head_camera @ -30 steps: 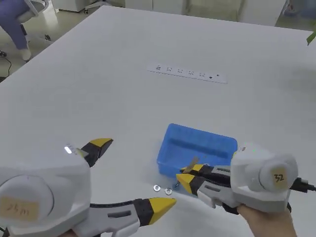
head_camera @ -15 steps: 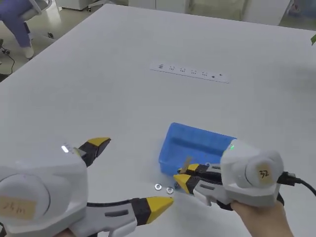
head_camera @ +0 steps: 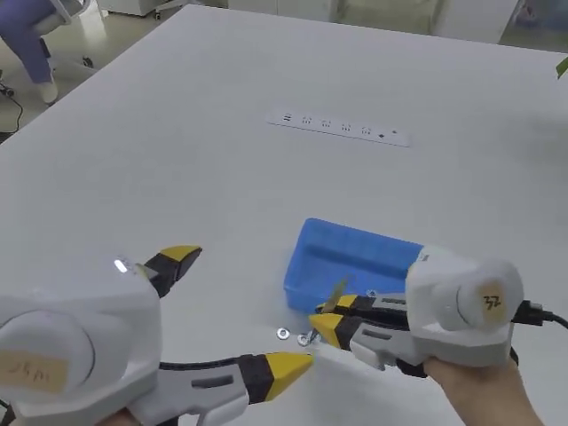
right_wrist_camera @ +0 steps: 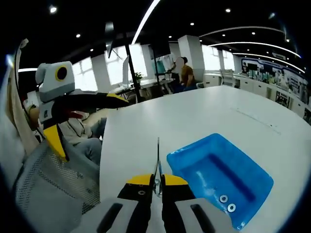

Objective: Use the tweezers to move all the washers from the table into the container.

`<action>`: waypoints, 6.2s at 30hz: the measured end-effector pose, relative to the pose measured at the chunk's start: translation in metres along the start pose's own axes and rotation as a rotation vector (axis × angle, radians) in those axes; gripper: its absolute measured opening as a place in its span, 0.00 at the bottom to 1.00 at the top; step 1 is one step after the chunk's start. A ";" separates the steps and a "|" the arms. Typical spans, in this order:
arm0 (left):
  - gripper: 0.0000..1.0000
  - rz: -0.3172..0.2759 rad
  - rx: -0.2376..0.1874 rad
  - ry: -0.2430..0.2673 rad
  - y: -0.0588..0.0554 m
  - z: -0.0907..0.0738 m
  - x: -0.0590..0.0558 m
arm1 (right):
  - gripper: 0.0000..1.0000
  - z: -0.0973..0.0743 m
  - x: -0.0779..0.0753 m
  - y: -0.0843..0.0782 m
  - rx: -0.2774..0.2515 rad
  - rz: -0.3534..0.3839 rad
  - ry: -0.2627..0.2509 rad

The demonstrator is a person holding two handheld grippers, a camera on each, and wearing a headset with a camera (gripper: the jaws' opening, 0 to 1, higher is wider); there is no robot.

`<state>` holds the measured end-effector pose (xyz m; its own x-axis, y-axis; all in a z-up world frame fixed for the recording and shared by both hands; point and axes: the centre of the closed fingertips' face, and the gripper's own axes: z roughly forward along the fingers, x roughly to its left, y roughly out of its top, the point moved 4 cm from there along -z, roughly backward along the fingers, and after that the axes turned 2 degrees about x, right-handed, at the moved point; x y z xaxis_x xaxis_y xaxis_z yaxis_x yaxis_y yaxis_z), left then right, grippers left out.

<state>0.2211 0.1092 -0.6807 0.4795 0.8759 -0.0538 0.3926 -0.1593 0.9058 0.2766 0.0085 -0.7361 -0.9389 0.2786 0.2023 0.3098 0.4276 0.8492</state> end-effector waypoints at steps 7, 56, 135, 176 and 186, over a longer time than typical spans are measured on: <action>0.96 0.000 0.000 -0.003 0.001 0.001 0.000 | 0.02 -0.023 -0.004 0.024 -0.083 0.010 -0.012; 0.95 0.021 0.016 -0.049 0.005 0.012 -0.007 | 0.03 -0.031 -0.072 0.022 -0.138 0.147 -0.197; 0.94 0.016 0.022 -0.027 -0.004 0.003 -0.005 | 0.03 -0.020 -0.051 0.046 -0.191 0.124 -0.054; 0.94 0.003 0.015 -0.018 -0.005 -0.002 0.000 | 0.03 -0.009 -0.048 0.057 -0.154 0.046 -0.127; 0.94 0.000 0.016 -0.013 -0.006 -0.003 0.001 | 0.02 0.017 -0.003 0.051 -0.076 -0.094 0.051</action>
<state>0.2175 0.1126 -0.6851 0.4898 0.8698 -0.0598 0.4052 -0.1664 0.8990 0.2982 0.0440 -0.7017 -0.9702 0.1952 0.1433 0.2099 0.3826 0.8998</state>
